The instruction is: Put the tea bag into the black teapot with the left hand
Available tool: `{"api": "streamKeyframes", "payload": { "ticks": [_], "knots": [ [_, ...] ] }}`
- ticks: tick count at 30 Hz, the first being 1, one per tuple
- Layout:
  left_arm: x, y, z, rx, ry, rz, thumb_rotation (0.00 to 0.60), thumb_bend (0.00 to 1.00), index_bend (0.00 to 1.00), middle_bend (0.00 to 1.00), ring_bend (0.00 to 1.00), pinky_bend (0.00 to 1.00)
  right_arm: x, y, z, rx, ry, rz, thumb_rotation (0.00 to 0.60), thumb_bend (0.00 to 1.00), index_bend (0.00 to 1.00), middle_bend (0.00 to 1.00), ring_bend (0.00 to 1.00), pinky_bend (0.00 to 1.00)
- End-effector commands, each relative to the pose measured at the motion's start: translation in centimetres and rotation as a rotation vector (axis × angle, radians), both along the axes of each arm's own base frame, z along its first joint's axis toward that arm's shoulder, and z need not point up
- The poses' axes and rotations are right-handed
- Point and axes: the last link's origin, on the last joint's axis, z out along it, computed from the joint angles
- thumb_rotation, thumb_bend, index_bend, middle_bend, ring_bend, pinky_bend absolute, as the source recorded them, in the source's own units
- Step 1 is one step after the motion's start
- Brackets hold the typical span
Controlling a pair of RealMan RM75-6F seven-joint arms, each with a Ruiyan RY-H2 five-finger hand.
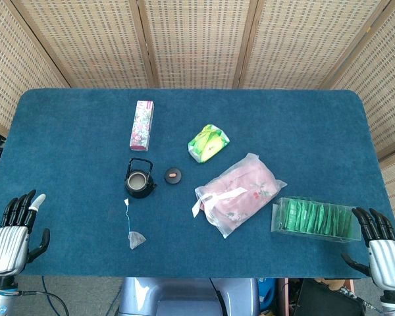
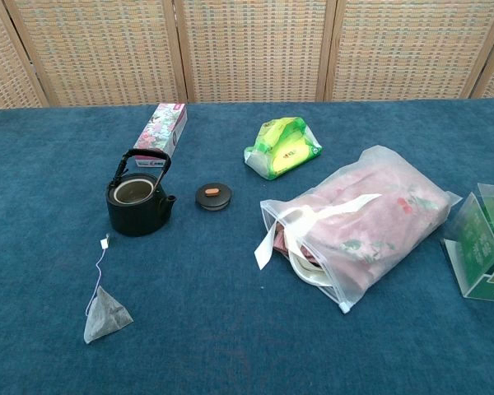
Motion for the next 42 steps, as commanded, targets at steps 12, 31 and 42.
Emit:
{"api": "streamKeyframes", "payload": {
  "ticks": [12,31,42],
  "knots": [
    [-0.1,-0.1,0.1,0.002,-0.002,0.006,0.600,0.53,0.07,0.00,0.00,0.00,0.1,-0.1,0.0,0.001,0.001,0.008,0.600,0.01,0.12,0.19,0.08,0.16],
    [0.5,2.1,-0.2,-0.056,0.099,-0.036,0.600,0.53,0.07,0.11,0.08,0.11,-0.2,0.1,0.0,-0.004,0.001,-0.012,0.600,0.01,0.12,0.19,0.08,0.16],
    [0.5,5.1,-1.8,-0.149,0.198,-0.055,0.600,0.53,0.08,0.32,0.27,0.33,-0.6,0.4,0.0,-0.004,-0.003,-0.027,0.600,0.01,0.12,0.19,0.08,0.16]
  ]
}}
